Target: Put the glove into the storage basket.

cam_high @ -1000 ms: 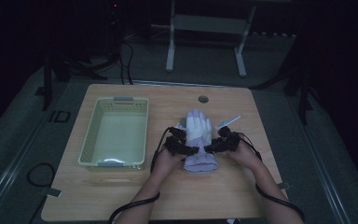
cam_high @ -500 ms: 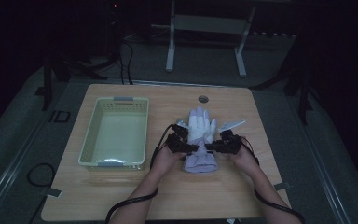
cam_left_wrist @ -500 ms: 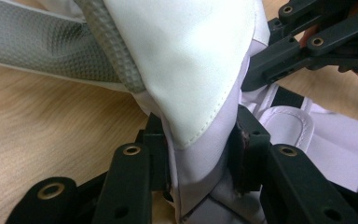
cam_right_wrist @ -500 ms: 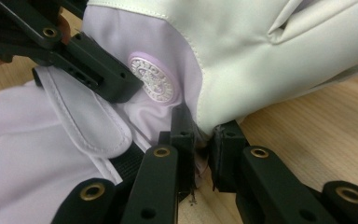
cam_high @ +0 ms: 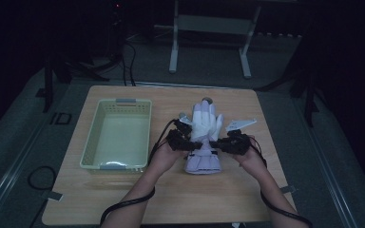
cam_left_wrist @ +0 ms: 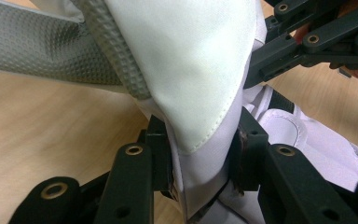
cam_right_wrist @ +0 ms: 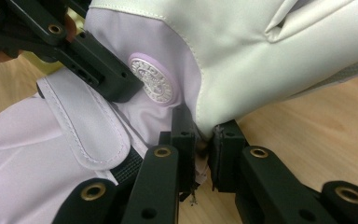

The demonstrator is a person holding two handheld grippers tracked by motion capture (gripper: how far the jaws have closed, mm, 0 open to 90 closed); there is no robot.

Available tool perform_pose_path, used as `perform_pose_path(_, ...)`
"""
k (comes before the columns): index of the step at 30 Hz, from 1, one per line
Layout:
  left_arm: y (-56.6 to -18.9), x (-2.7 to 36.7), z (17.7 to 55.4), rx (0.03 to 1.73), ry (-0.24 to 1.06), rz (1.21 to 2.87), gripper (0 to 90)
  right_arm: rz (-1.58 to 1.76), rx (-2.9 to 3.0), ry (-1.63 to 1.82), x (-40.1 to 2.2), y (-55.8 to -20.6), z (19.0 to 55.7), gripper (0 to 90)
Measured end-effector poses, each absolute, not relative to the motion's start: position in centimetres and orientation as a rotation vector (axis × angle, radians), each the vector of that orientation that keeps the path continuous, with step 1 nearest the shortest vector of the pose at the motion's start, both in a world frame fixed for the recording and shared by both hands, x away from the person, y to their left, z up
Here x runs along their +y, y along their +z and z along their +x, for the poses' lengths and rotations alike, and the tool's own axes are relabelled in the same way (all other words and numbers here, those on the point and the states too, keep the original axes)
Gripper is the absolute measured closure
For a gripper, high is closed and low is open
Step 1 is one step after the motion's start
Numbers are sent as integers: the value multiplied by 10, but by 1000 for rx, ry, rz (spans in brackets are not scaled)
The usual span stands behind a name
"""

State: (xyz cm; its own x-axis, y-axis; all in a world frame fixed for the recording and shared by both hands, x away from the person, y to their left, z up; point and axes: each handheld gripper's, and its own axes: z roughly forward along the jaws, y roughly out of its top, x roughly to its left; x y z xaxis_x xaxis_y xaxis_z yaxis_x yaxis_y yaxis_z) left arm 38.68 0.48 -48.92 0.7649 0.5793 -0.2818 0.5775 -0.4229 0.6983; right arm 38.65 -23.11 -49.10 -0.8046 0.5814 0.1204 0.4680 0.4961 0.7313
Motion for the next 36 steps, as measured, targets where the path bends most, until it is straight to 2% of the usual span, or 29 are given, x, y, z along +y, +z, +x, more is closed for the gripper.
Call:
perform_pose_path(12, -457, 31, 390, 824, 20, 2116, 663, 877, 2559, 1256, -213, -460, 386, 818)
perform_pose_path(19, -434, 50, 389, 788, 44, 2172, 663, 822, 2554, 1278, -197, -445, 385, 818)
perform_pose_path(36, -404, 118, 386, 747, 51, 2261, 664, 635, 2594, 1360, -132, -427, 380, 818)
